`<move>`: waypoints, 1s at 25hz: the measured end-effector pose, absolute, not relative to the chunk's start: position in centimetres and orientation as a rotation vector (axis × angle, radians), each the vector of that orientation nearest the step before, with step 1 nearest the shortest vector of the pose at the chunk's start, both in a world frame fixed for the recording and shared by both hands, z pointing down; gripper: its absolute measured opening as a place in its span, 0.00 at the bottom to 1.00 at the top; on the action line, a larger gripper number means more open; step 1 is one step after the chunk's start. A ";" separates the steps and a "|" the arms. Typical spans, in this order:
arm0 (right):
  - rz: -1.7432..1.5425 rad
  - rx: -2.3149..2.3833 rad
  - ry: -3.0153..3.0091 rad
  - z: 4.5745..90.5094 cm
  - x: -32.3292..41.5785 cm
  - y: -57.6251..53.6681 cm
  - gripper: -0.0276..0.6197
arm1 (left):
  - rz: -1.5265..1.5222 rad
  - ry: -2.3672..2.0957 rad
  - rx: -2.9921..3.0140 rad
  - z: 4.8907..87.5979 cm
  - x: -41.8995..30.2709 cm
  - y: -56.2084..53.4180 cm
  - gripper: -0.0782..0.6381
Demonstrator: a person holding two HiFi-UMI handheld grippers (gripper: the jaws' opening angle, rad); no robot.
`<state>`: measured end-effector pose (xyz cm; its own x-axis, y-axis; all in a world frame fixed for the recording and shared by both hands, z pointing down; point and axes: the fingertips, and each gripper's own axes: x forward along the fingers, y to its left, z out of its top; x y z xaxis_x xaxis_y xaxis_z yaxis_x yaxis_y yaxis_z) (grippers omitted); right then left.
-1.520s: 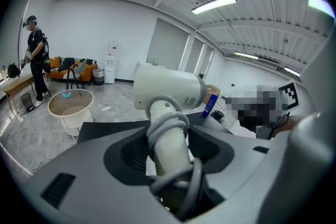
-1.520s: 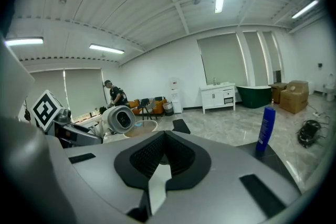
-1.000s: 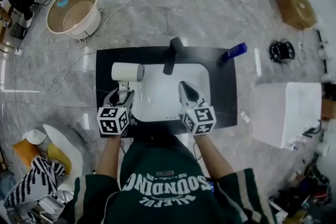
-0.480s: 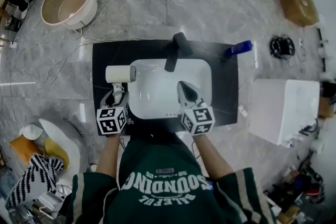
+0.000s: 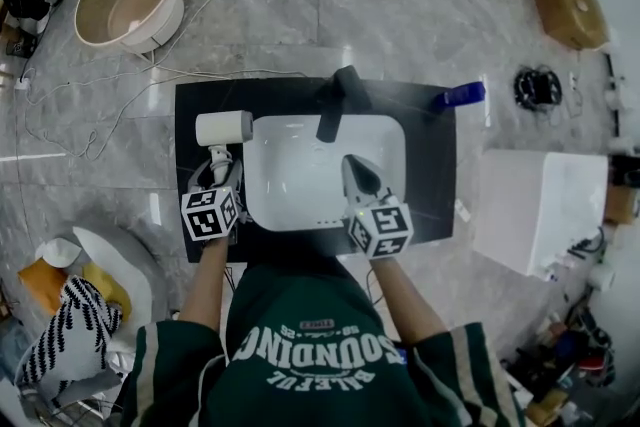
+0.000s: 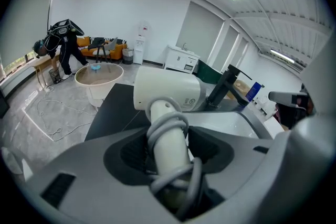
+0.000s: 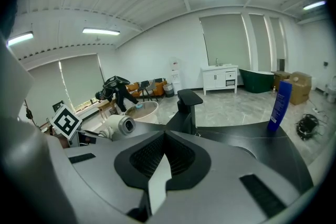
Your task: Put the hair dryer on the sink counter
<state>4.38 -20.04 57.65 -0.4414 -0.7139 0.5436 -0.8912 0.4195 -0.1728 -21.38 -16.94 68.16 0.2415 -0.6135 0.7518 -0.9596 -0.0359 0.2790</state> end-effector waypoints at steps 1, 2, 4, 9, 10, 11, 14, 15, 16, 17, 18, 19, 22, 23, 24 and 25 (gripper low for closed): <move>0.627 1.374 -2.289 57.7 4.4 -20.2 0.04 | 0.568 -1.462 1.739 68.4 -21.7 -17.3 0.42; 0.627 1.376 -2.285 57.7 4.5 -20.2 0.05 | 0.574 -1.464 1.737 68.6 -21.9 -17.7 0.42; 0.630 1.383 -2.273 57.8 4.8 -20.3 0.04 | 0.585 -1.467 1.736 69.0 -22.3 -18.6 0.42; 0.647 1.405 -2.244 58.2 5.6 -20.1 0.04 | 0.602 -1.474 1.732 69.9 -23.1 -20.8 0.42; 0.652 1.408 -2.238 58.3 5.7 -20.1 0.05 | 0.607 -1.476 1.732 70.2 -23.2 -21.2 0.42; 0.656 1.411 -2.231 58.4 5.8 -20.1 0.05 | 0.613 -1.478 1.732 70.4 -23.3 -21.6 0.42; 0.663 1.418 -2.214 58.6 6.1 -20.1 0.04 | 0.632 -1.477 1.732 71.2 -23.5 -22.6 0.42; 0.665 1.419 -2.212 58.7 6.2 -20.1 0.05 | 0.635 -1.477 1.730 71.5 -23.6 -22.9 0.42; 0.668 1.420 -2.211 58.8 6.2 -20.1 0.05 | 0.637 -1.476 1.726 71.8 -23.7 -23.1 0.42; 0.670 1.421 -2.208 58.9 6.2 -20.1 0.05 | 0.639 -1.475 1.721 72.1 -23.9 -23.4 0.42; 0.675 1.425 -2.202 59.0 6.3 -20.0 0.05 | 0.639 -1.475 1.715 72.3 -24.0 -23.6 0.42; 0.683 1.431 -2.194 59.2 6.4 -19.9 0.05 | 0.638 -1.474 1.710 72.6 -24.1 -23.7 0.42; 0.702 1.444 -2.179 59.5 6.5 -19.6 0.05 | 0.640 -1.471 1.701 73.1 -24.3 -24.1 0.42; 0.704 1.445 -2.177 59.6 6.4 -19.6 0.05 | 0.641 -1.471 1.701 73.2 -24.4 -24.2 0.42; 0.706 1.443 -2.175 59.6 6.4 -19.5 0.05 | 0.642 -1.472 1.702 73.3 -24.4 -24.3 0.42; 0.709 1.442 -2.174 59.7 6.4 -19.5 0.05 | 0.642 -1.473 1.703 73.3 -24.5 -24.4 0.42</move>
<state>6.37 -19.50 59.66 -0.3636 -0.7061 0.6076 -0.9286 0.3268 -0.1758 -24.51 -24.43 73.34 0.2011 -0.5797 0.7897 -0.9730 -0.0253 0.2293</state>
